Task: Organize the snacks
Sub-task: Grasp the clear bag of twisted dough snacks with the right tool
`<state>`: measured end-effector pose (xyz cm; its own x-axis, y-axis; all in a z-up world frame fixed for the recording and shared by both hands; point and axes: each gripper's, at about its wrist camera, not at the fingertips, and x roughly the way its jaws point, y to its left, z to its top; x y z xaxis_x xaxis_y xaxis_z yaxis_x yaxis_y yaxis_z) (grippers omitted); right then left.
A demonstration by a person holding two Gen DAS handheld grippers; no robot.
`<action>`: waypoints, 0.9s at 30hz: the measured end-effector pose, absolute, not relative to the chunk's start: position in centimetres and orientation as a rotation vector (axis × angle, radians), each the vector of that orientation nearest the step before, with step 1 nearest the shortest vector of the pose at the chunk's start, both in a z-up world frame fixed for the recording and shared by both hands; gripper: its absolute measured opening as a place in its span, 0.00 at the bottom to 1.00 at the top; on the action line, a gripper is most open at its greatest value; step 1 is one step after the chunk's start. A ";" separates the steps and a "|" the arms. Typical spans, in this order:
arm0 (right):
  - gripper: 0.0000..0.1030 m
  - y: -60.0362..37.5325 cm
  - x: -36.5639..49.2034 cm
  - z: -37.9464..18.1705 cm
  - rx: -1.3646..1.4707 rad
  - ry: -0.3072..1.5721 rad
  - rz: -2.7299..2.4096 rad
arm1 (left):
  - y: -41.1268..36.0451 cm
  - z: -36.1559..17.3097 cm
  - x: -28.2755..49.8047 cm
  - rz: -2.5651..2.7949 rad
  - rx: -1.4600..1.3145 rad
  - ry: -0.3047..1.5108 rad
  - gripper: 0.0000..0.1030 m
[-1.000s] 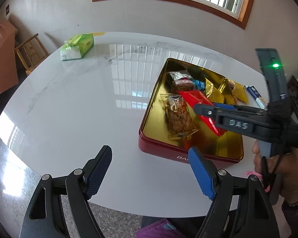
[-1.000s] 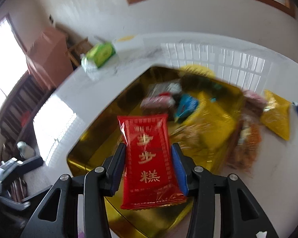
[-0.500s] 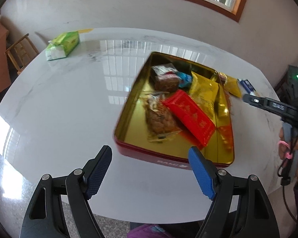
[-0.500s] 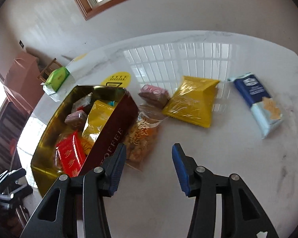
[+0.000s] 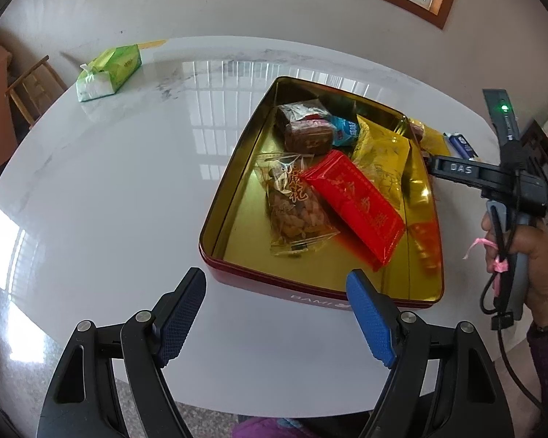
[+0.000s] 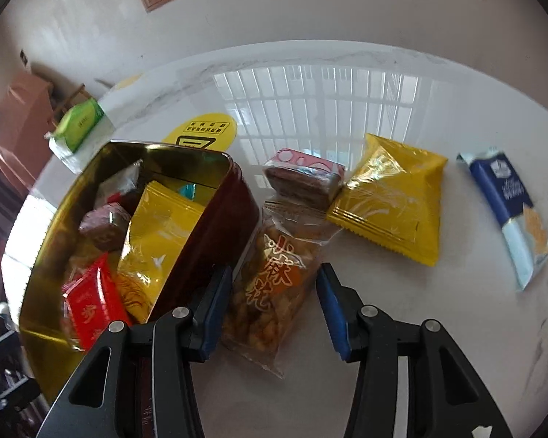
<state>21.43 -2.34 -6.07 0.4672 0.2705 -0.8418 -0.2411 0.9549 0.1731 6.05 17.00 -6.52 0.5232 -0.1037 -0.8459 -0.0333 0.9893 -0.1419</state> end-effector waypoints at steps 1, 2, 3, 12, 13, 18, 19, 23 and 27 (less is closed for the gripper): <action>0.45 -2.4 21.4 -6.1 0.028 1.036 0.317 | 17.0 -6.5 6.1 -0.043 -0.148 1.021 0.77; 0.41 -2.5 21.3 -6.0 0.014 1.031 0.320 | 16.9 -6.5 6.1 -0.042 -0.148 1.023 0.77; 0.39 -2.3 20.9 -6.1 -0.030 1.018 0.331 | 16.8 -6.5 6.1 -0.041 -0.148 1.026 0.77; 0.38 -10.1 13.7 -5.8 -0.097 0.982 0.310 | 15.1 -4.3 5.0 -0.071 -0.083 0.950 0.77; 0.38 -11.7 13.0 -5.6 -0.101 0.978 0.284 | 14.8 -3.7 4.8 -0.081 -0.066 0.931 0.77; 0.38 -22.4 10.7 -5.6 -0.036 0.969 0.083 | 12.1 -0.8 4.9 -0.194 0.029 0.817 0.77; 0.38 -24.1 10.5 -5.6 -0.025 0.966 0.043 | 11.4 -0.4 5.4 -0.234 0.039 0.807 0.77; 0.38 -29.3 9.6 -5.7 0.018 0.942 -0.044 | 8.1 1.2 7.6 -0.387 0.138 0.775 0.77; 0.38 -30.7 9.0 -6.1 0.086 0.894 -0.040 | 3.3 2.8 11.4 -0.467 0.412 0.728 0.77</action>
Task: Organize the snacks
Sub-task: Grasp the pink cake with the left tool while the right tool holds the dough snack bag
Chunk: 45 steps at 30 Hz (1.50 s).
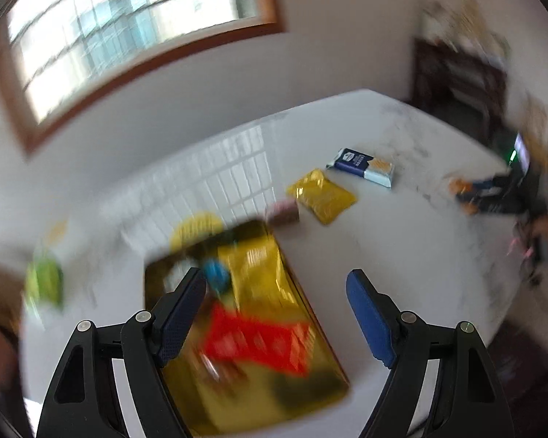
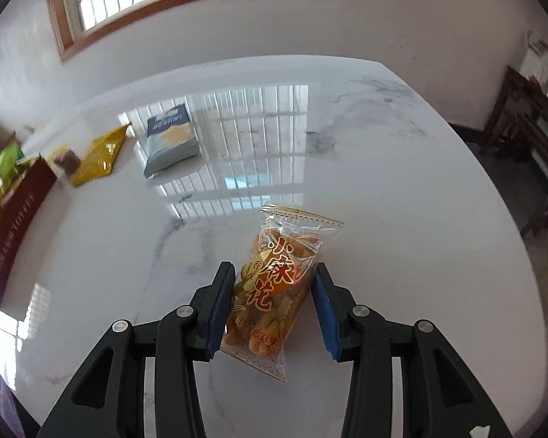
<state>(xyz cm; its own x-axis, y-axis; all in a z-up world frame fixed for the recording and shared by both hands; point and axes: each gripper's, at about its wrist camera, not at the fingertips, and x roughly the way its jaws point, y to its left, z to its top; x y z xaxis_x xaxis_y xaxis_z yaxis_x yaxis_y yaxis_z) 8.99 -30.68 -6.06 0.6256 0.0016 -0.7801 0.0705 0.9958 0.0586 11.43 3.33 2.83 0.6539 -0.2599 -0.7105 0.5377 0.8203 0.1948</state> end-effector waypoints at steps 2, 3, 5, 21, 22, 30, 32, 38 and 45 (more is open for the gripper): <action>0.38 -30.3 9.1 -6.4 0.089 0.870 -0.044 | 1.0 3.2 13.8 -0.540 0.532 0.705 0.77; 0.39 -30.2 9.0 -6.5 0.077 0.862 -0.047 | 0.0 3.0 14.8 -0.579 0.583 0.707 0.77; 0.39 -30.0 9.2 -6.5 0.075 0.861 -0.043 | -2.3 2.1 17.1 -0.661 0.709 0.734 0.77; 0.39 -30.5 7.9 -6.4 0.141 0.831 -0.022 | -7.8 -6.4 27.5 -0.899 1.126 0.916 0.58; 0.39 -30.5 7.9 -6.4 0.141 0.831 -0.022 | -7.8 -6.7 27.6 -0.913 1.132 0.924 0.56; 0.39 -30.5 7.9 -6.5 0.142 0.831 -0.025 | -7.7 -9.6 29.3 -0.967 1.101 1.039 0.45; 0.39 -30.5 7.9 -6.5 0.143 0.831 -0.025 | -7.5 -9.5 30.8 -0.936 0.975 1.145 0.25; 0.39 -30.5 7.9 -6.5 0.141 0.833 -0.026 | -6.1 -8.9 32.3 -0.703 0.656 1.257 0.22; 0.39 -30.5 8.1 -6.6 0.133 0.839 -0.047 | -4.5 -4.7 26.7 -0.636 0.293 1.150 0.22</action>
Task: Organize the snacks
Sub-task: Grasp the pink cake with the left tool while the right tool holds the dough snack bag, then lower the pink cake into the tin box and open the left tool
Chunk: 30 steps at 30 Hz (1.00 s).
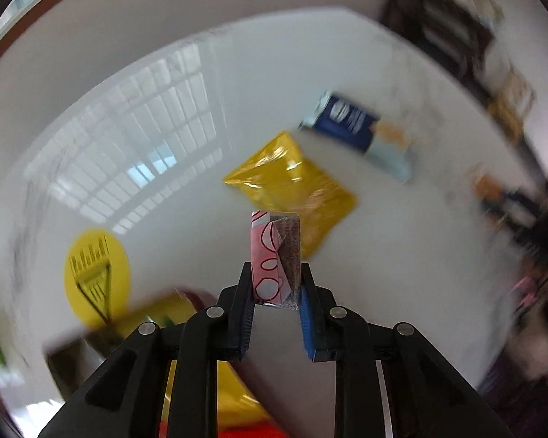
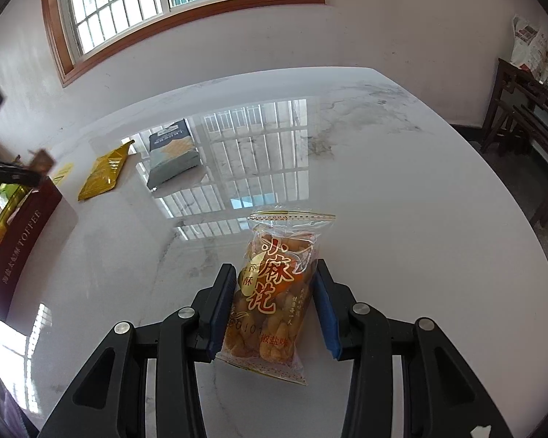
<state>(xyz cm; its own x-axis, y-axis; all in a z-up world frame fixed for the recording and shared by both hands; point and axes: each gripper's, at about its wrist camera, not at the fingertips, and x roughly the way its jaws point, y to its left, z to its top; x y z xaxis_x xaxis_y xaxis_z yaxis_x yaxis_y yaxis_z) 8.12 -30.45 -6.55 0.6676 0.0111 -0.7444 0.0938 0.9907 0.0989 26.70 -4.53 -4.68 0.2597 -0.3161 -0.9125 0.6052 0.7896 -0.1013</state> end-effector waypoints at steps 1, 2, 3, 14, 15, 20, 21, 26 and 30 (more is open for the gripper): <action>0.39 -30.4 8.2 -6.5 0.133 0.843 -0.053 | -4.1 -4.1 25.8 -0.625 0.239 1.142 0.22; 0.39 -30.5 8.5 -6.5 0.139 0.855 -0.061 | -3.6 -3.3 24.6 -0.614 0.182 1.136 0.22; 0.39 -30.6 8.8 -6.4 0.150 0.866 -0.066 | -3.2 -2.9 23.5 -0.610 0.133 1.130 0.22; 0.35 -31.2 12.0 -6.2 0.166 0.912 -0.143 | 2.3 -1.1 11.1 -0.542 -0.131 1.049 0.22; 0.35 -31.2 12.2 -6.2 0.163 0.907 -0.148 | 3.2 -1.1 10.2 -0.528 -0.143 1.048 0.22; 0.35 -30.7 12.1 -6.5 0.145 0.870 -0.181 | 8.1 -0.9 7.3 -0.410 -0.175 1.025 0.22; 0.35 -30.6 12.1 -6.5 0.143 0.871 -0.184 | 8.8 -0.9 7.0 -0.386 -0.171 1.022 0.22; 0.35 -30.4 12.4 -6.4 0.127 0.875 -0.193 | 12.2 -1.3 5.2 -0.297 -0.173 1.009 0.22; 0.35 -30.4 12.5 -6.4 0.123 0.877 -0.194 | 13.2 -1.8 5.7 -0.276 -0.196 1.007 0.22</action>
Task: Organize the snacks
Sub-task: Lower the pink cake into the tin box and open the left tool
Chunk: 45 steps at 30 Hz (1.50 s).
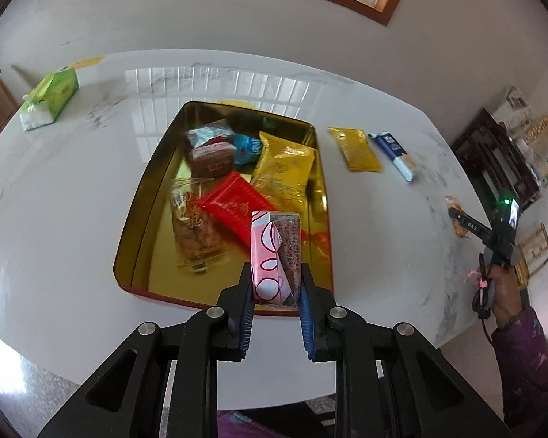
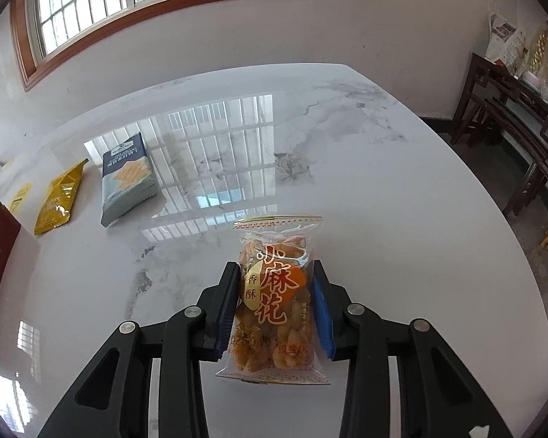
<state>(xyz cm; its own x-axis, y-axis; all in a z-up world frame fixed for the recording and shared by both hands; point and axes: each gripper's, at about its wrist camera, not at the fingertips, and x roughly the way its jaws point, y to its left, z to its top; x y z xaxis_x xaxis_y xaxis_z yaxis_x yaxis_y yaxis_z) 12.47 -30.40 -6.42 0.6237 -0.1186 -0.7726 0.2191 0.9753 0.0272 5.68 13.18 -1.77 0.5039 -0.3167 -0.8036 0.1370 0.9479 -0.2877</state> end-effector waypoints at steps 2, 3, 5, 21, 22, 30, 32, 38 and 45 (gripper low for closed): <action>0.35 -30.3 12.5 -6.4 0.127 0.876 -0.192 | 13.3 -2.1 5.8 -0.274 -0.210 1.011 0.22; 0.35 -30.3 12.5 -6.4 0.129 0.876 -0.191 | 13.2 -2.4 6.1 -0.275 -0.211 1.014 0.22; 0.35 -30.3 12.5 -6.4 0.127 0.876 -0.192 | 13.1 -2.7 6.4 -0.272 -0.212 1.017 0.22; 0.35 -30.4 12.6 -6.4 0.144 0.873 -0.183 | 12.8 -4.7 8.3 -0.222 -0.175 1.015 0.22; 0.35 -30.4 12.6 -6.4 0.143 0.873 -0.183 | 12.8 -4.9 8.4 -0.219 -0.170 1.014 0.22; 0.35 -30.4 12.6 -6.4 0.141 0.873 -0.184 | 12.2 -6.1 8.5 -0.192 -0.115 1.022 0.22; 0.35 -30.4 12.6 -6.4 0.139 0.874 -0.185 | 12.1 -6.4 8.5 -0.186 -0.100 1.024 0.22; 0.35 -30.4 12.6 -6.5 0.136 0.874 -0.186 | 11.8 -6.7 8.5 -0.160 -0.060 1.015 0.23; 0.36 -30.4 12.7 -6.5 0.135 0.874 -0.187 | 11.8 -6.6 8.5 -0.136 -0.034 0.997 0.24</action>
